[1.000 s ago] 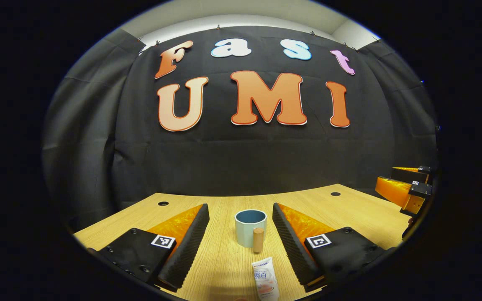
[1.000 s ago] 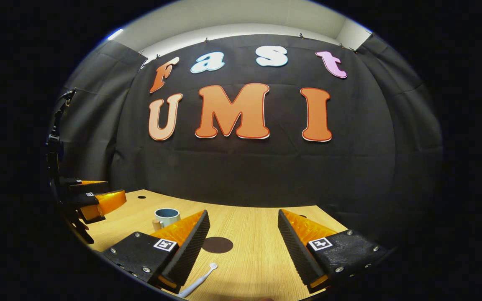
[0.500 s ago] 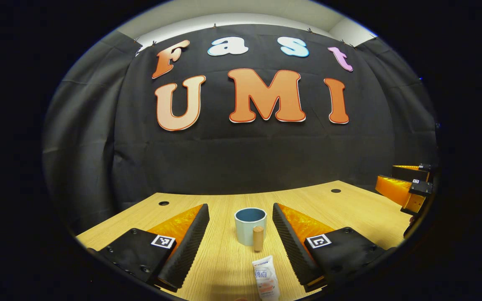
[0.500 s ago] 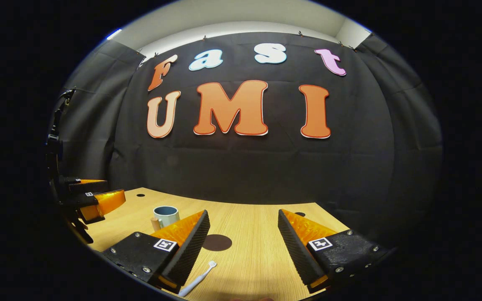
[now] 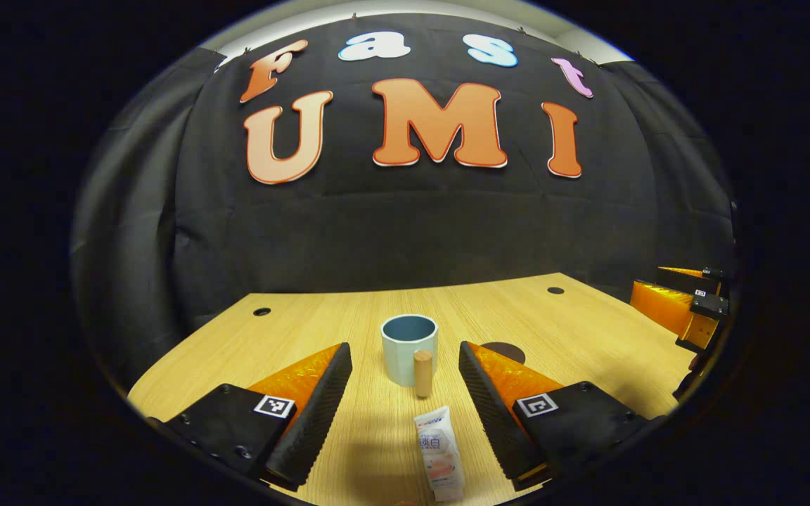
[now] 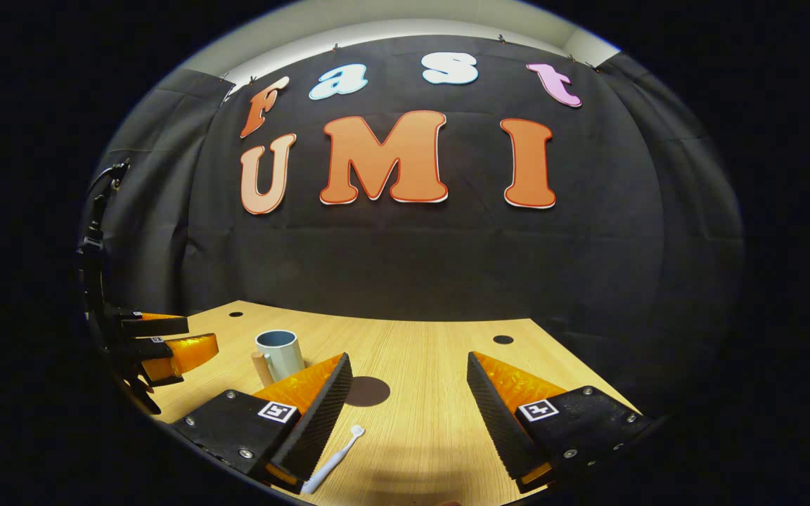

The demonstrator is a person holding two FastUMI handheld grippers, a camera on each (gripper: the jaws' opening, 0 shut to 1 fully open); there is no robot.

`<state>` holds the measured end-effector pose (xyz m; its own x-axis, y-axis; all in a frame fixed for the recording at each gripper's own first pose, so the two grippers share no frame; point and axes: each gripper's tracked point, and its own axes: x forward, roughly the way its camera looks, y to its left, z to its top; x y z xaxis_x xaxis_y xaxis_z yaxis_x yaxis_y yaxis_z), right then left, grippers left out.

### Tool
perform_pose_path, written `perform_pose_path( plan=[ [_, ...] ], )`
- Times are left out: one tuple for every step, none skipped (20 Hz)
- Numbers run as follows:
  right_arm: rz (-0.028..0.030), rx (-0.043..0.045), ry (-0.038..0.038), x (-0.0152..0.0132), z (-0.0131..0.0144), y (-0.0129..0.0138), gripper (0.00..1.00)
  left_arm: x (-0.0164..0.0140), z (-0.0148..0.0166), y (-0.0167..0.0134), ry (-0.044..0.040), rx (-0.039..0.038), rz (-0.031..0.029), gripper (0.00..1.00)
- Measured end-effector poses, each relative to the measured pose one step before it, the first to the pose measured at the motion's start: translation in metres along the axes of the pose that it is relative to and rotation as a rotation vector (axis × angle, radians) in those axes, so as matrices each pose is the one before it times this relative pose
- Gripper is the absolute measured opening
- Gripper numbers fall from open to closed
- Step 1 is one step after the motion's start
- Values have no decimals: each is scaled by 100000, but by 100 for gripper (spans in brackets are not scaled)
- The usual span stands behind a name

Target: Put the toothbrush and toothpaste on the desktop into the cup, then pick up the cup and place it on the coaster on the desktop.

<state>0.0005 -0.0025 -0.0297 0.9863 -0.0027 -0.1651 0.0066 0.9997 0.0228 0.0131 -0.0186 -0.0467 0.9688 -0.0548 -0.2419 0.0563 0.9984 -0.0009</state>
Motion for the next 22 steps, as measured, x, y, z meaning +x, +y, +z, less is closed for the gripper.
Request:
perform_pose_path(
  plan=[
    [-236, -9, 1512, 69, -262, -14, 99, 320, -636, -217, 3910, -350, -1169, 99],
    [-322, -32, 1644, 94, -392, -107, 99, 204, -890, -338, 3574, -863, -1432, 99],
    [-40, -41, 1528, 65, -452, 48, 99, 395, -967, -344, 3666, -1114, -1345, 99],
    [60, -39, 1639, 42, -363, 62, 99, 150, -1327, -196, 3306, -987, -1110, 99],
    [207, -112, 1440, 64, -462, 86, 99, 295, -743, -79, 2678, -775, -885, 99],
    [53, -214, 1546, 106, -327, 42, 99, 31, -530, -73, 2543, -289, -412, 99],
    [264, -304, 1701, 6, -393, 92, 99, 103, -225, 15, 2400, 0, -302, 99],
    [299, -204, 1819, 77, -360, 53, 99, 36, -344, -72, 2799, 292, -293, 99],
    [385, 63, 1763, 76, -370, 110, 99, 125, -368, -29, 3373, 790, -455, 99],
    [86, 362, 2009, 16, -418, 85, 99, 252, -893, -78, 3870, 1235, -218, 99],
    [-153, 645, 1972, 102, -405, 153, 99, 327, -696, 108, 3207, 804, 458, 99],
    [760, 134, 1924, 113, -527, 306, 99, 169, -363, -72, 2650, 98, 254, 100],
    [532, -350, 1902, 139, -503, 420, 99, 245, -171, -191, 2255, -338, -850, 99],
    [560, -691, 1639, 144, -591, 282, 99, 135, -288, -90, 2422, -538, -595, 99],
    [975, -1037, 1835, 191, -265, 349, 99, 117, -238, 5, 2416, -380, -235, 99],
    [984, -520, 2273, 40, -696, 216, 99, 90, -370, 193, 2851, -901, 348, 99],
    [690, -81, 1622, -100, -326, 220, 99, 88, -402, 142, 3347, -963, 868, 99],
    [143, -180, 1459, 145, -308, 122, 99, 458, -730, 95, 3160, -424, 177, 100],
    [260, -445, 1354, 126, -289, 30, 98, 235, -339, -121, 2245, -123, -796, 100],
    [223, -276, 1533, 129, -347, 111, 98, 65, -371, 51, 1948, 270, -389, 99],
    [787, -58, 2008, 118, -326, 129, 98, 192, -307, 209, 3609, 563, 672, 99],
    [1176, 478, 2238, 58, -283, 156, 97, -44, -195, -256, 2089, 635, -934, 99]
  ],
)
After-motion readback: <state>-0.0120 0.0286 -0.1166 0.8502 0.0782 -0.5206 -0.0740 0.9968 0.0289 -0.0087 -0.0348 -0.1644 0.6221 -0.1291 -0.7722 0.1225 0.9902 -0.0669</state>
